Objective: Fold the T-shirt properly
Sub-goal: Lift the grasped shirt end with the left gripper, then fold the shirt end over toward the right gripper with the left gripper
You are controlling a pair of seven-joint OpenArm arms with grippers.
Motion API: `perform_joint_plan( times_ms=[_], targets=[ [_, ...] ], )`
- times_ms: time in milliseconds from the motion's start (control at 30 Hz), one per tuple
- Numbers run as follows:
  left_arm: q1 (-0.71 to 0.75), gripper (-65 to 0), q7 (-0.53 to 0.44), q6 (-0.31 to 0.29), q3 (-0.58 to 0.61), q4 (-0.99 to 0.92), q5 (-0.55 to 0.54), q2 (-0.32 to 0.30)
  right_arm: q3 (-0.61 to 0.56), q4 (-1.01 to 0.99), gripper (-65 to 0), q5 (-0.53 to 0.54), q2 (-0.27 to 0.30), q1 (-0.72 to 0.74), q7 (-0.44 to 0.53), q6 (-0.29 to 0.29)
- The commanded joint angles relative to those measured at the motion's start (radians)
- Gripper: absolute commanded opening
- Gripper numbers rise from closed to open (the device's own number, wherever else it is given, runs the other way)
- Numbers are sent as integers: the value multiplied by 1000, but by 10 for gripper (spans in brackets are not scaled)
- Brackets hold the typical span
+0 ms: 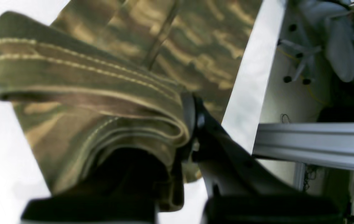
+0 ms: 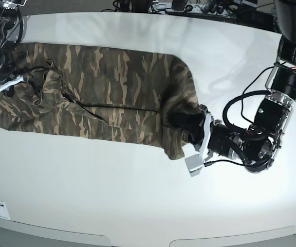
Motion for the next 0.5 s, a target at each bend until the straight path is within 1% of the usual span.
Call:
perform_joint_plan(
  times_ms=[0,167,267,300,400,467],
  targets=[
    [-23,-650,-12,-11,-11,10,-25,16,-5,2,-650,2,1,-5,-57,11],
    [53,-650,-12,-65,-11,-6,-25,134,-5,2,-650,2,0,-5,-72,13],
    [105,-650,-12,-101,-11,-35,-25,187,-5,2,-650,2,0,-5,-71,12],
    [121,-650,-27,-106,-11,-41,2,200,-5,2,-650,2,0,-5,-71,12],
    [162,-650,-123,-120,-11,-44,94,234,-5,2,-650,-1,0,-5,-75,13],
    [182,-650,-169,-121,-11,-44,156,260,-5,2,-650,0,0,-5,-75,13]
  ],
)
